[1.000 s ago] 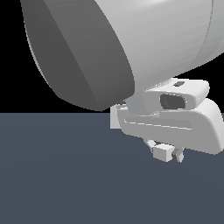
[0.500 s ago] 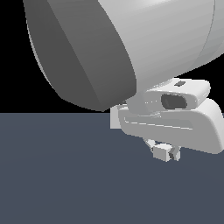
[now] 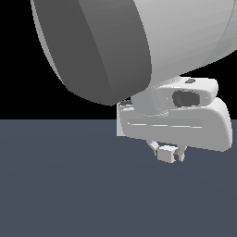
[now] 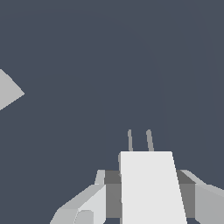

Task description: Plug the charger into the wall socket.

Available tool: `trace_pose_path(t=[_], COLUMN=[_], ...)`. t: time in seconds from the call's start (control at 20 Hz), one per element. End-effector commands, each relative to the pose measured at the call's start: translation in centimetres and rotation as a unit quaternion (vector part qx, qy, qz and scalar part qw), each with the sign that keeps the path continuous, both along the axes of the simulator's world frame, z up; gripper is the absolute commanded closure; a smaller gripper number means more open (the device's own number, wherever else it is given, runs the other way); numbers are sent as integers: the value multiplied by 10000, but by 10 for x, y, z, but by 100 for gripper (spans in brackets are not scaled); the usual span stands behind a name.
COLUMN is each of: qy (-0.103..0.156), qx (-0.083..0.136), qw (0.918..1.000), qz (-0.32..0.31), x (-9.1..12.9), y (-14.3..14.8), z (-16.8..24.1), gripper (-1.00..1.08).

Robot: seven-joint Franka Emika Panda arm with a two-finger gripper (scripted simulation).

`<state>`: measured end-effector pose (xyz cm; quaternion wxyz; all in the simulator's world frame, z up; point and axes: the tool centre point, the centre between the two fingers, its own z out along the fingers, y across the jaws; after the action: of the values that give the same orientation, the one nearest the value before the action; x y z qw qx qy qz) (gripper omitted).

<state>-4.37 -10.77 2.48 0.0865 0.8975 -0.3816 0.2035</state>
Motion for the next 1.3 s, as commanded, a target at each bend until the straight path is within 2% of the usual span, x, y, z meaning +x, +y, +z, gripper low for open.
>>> trace_pose_path(t=[0.0,0.2,0.4,0.8,1.25], qy=[-9,-19,-29,-36,-24], qx=[-5,-15,-25,-39,-31], qw=[9995,9957,9873,9617,9349], qz=[306,926,1590,2741,3550], x=[3,9,13,18,18], y=[4,12,21,39,52], z=[6,18,31,53,69], gripper=[108,108,108,108,108])
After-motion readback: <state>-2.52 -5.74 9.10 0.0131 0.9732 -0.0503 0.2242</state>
